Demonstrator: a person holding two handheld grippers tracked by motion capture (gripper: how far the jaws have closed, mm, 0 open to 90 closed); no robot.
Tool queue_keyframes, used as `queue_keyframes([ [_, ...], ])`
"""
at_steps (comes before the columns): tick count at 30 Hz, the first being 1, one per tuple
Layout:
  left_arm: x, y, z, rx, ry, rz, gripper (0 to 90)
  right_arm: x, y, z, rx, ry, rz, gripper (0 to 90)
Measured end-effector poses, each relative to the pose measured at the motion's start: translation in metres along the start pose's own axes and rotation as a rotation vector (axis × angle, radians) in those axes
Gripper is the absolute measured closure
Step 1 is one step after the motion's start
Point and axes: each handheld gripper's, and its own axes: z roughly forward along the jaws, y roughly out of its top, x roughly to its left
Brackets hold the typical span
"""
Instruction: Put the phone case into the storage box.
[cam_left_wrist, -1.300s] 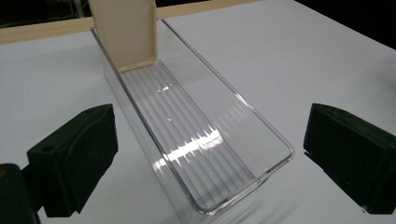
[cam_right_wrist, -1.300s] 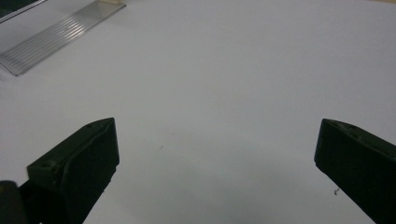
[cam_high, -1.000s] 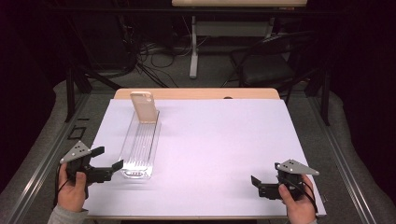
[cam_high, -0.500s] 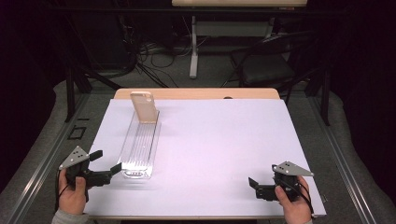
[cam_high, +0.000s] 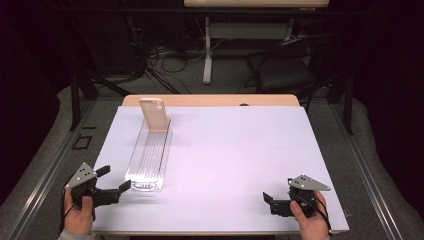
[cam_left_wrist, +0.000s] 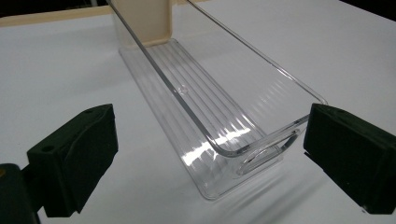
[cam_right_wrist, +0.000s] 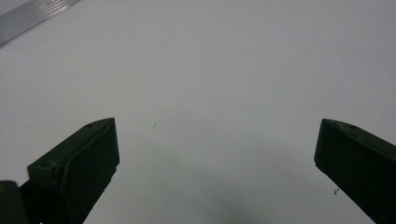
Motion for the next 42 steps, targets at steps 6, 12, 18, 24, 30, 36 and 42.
queue_keyframes([
  [6, 0.001, -0.003, 0.002, -0.003, -0.006, 0.012, 3.6, 0.003, -0.003, 0.005, 0.005, 0.003, -0.001, 0.0],
  [12, 0.004, -0.007, 0.005, 0.002, -0.002, 0.015, 3.6, 0.004, -0.006, 0.009, 0.010, 0.001, -0.020, 0.2],
  [18, 0.005, -0.009, 0.007, 0.004, -0.005, 0.014, 3.7, 0.003, -0.008, 0.011, 0.012, -0.005, -0.013, 0.4],
  [24, 0.006, -0.010, 0.007, 0.006, -0.005, 0.012, 3.6, 0.004, -0.010, 0.015, 0.012, 0.003, -0.017, 0.7],
  [30, 0.007, -0.011, 0.007, 0.003, -0.011, 0.006, 3.6, 0.005, -0.011, 0.016, 0.015, 0.003, -0.024, 0.7],
  [36, 0.009, -0.011, 0.008, 0.006, -0.008, 0.004, 3.7, 0.005, -0.011, 0.018, 0.016, 0.006, -0.030, 0.7],
  [42, 0.011, -0.012, 0.008, 0.010, -0.005, -0.007, 3.7, 0.004, -0.013, 0.018, 0.022, 0.002, -0.027, 0.7],
])
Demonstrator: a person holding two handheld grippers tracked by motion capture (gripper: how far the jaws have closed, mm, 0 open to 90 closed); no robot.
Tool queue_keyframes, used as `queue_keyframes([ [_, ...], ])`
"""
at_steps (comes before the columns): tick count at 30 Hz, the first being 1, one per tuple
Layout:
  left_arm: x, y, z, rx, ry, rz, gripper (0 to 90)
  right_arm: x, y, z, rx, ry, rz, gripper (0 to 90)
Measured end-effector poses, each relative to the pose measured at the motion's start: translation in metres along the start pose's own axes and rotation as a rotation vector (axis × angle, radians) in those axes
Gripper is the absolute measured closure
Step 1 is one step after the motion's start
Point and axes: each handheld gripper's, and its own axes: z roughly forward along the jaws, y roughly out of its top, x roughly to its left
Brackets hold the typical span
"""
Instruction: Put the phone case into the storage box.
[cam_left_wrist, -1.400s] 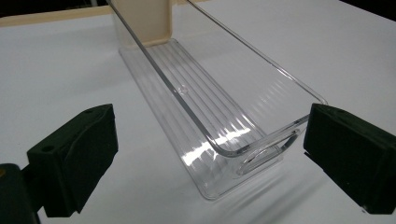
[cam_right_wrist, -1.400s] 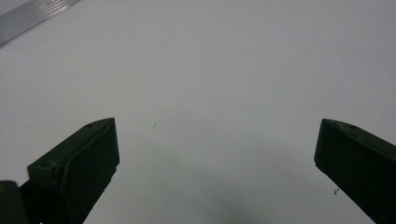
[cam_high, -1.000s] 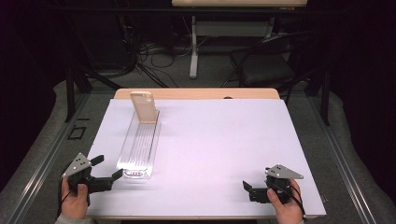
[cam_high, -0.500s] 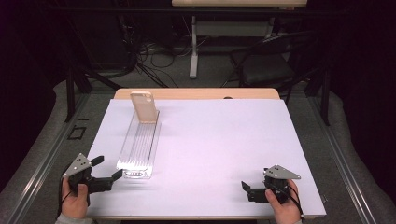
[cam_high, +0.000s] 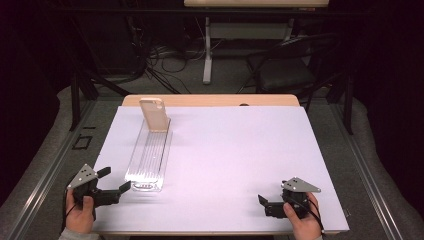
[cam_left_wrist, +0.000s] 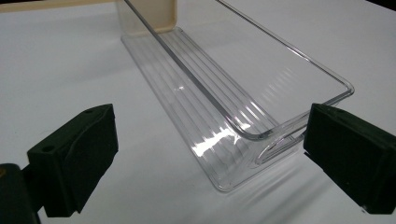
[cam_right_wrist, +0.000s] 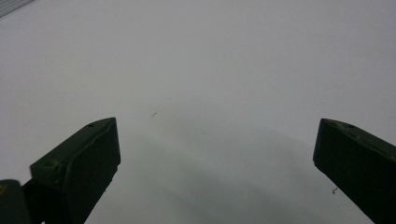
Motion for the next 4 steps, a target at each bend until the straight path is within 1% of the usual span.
queue_keyframes([
  [4, 0.0009, 0.0003, -0.0003, 0.003, 0.003, -0.001, 3.7, -0.0008, -0.0001, -0.0005, 0.000, -0.003, 0.009, 0.7],
])
